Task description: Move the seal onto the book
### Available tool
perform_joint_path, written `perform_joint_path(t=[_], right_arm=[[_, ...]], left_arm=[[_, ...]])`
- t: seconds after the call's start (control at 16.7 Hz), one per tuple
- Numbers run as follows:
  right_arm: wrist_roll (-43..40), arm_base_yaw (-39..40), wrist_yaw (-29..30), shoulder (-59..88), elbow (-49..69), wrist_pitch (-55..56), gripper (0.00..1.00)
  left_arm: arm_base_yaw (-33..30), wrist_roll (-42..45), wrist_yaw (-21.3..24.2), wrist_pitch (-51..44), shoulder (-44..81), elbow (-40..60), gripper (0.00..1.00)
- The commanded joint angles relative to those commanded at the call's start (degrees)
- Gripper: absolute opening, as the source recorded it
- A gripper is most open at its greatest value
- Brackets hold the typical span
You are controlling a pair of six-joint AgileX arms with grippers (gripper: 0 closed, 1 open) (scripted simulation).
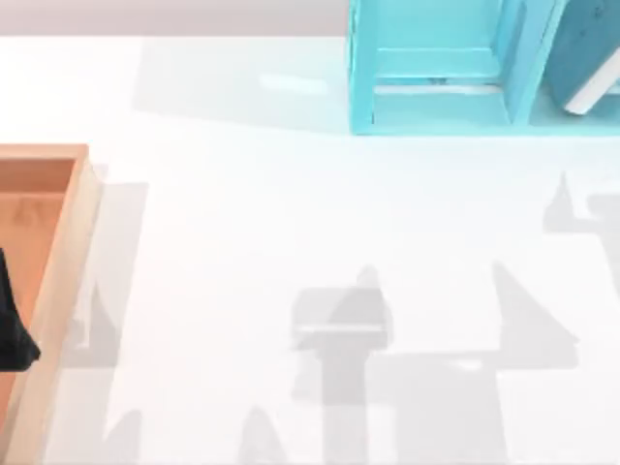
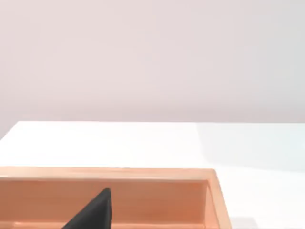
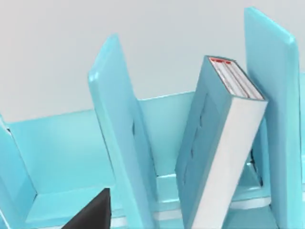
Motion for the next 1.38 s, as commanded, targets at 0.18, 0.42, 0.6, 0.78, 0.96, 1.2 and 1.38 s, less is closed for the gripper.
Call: perform_joint_path(t=[0.18, 0.42, 0.6, 0.78, 0.96, 1.2, 1.38], right_arm=[[3.2, -0.8, -1.2, 19.1, 6.2, 9.6, 1.0], [7.0, -1.7, -2.6, 39.7, 13.5, 21.0, 1.0], [9.2, -2.1, -3.3, 49.9, 17.9, 27.5, 1.0], [10.4, -2.4, -3.8, 54.9, 20.4, 31.2, 1.0], [10.5, -2.4, -3.9, 55.5, 20.8, 31.7, 1.0], [10.5, -2.1, -3.8, 55.5, 20.7, 31.6, 1.0], [10.6, -2.0, -3.4, 57.9, 24.7, 30.0, 1.0]], left_arm=[[0.0, 0.0, 0.0, 0.0, 0.0, 0.0, 1.0], [0.0, 0.0, 0.0, 0.0, 0.0, 0.0, 1.0], [0.0, 0.0, 0.0, 0.0, 0.0, 0.0, 1.0], [0.0, 0.0, 0.0, 0.0, 0.0, 0.0, 1.0], [0.0, 0.0, 0.0, 0.0, 0.0, 0.0, 1.0], [0.0, 0.0, 0.0, 0.0, 0.0, 0.0, 1.0], [0.0, 0.0, 0.0, 0.0, 0.0, 0.0, 1.0]])
